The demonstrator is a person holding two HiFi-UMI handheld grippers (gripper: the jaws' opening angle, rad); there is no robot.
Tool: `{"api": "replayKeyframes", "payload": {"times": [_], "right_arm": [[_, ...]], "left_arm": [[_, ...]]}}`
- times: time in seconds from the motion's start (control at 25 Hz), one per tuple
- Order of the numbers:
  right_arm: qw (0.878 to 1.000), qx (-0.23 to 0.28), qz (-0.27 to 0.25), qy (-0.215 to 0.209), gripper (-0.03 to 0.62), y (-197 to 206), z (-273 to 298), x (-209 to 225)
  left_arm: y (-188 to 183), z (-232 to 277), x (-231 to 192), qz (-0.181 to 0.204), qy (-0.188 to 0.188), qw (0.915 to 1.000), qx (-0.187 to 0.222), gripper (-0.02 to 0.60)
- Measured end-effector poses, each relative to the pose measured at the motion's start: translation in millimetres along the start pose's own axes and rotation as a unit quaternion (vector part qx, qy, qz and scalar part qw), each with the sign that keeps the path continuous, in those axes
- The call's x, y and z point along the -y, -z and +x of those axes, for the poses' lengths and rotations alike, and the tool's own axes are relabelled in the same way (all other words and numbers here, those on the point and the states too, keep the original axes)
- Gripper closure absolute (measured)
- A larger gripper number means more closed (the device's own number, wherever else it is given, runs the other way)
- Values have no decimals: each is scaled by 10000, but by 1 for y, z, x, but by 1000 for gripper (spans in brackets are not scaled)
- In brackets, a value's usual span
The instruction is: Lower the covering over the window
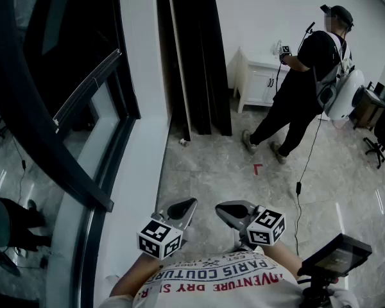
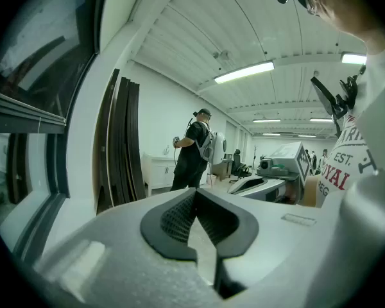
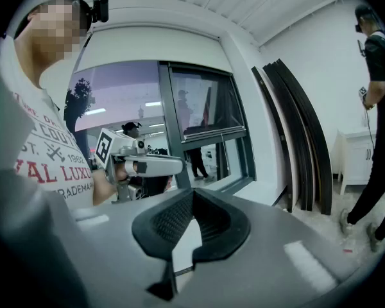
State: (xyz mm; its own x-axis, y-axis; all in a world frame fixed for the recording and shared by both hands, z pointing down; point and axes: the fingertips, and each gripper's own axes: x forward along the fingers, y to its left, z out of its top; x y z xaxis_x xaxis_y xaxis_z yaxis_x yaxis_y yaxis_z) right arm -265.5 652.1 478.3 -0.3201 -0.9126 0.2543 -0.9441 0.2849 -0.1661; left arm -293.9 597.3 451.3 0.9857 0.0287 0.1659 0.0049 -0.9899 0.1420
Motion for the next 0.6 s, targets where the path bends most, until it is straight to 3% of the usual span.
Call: {"api": "replayKeyframes", "payload": {"times": [0.6], "right_arm": [[10000, -19, -43, -39, 594, 1, -8, -2]], "left_arm": [[0, 1, 12, 75, 9, 10000, -34, 580]]}}
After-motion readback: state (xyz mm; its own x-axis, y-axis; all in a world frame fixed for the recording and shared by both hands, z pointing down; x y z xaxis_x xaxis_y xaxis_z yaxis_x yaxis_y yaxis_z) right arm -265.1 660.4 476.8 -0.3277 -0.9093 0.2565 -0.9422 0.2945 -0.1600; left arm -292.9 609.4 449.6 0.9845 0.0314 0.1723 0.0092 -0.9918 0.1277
